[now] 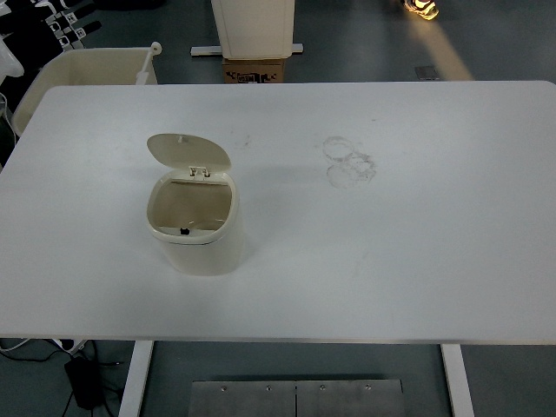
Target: Close trash bin
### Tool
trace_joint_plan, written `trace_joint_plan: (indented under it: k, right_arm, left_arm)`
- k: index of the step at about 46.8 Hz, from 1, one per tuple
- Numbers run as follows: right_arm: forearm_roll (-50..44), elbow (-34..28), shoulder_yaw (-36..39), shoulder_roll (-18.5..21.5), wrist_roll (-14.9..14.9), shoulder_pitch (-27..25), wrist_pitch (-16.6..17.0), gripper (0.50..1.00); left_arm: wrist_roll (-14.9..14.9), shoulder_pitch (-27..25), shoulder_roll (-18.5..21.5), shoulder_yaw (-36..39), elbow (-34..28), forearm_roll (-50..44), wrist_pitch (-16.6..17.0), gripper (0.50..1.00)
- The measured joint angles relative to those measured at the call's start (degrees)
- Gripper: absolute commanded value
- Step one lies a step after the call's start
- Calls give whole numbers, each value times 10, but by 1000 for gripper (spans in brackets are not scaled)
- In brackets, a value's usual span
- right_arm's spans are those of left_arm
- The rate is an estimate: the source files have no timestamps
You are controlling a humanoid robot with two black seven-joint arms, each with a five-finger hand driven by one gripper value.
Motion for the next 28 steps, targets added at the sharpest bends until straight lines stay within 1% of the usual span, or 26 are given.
trace_joint_plan:
  k: [4,12,18,21,28]
  right_arm:
    - [0,0,0,0,0,0,0,991]
    - [0,0,0,0,0,0,0,991]
    - [-1,0,0,0,0,0,0,991]
    - [-1,0,0,0,0,0,0,991]
    - [0,0,0,0,0,0,0,991]
  left_arm:
    - [12,-34,0,51,-19,0,0,1000]
    - [15,-87,0,131,-66,1,-2,1000]
    - [15,-93,3,140,-100,16,-5,1000]
    - [14,-94,6,142,-127,39,-5,1000]
    - [15,-93,23,154,-174,78,-5,1000]
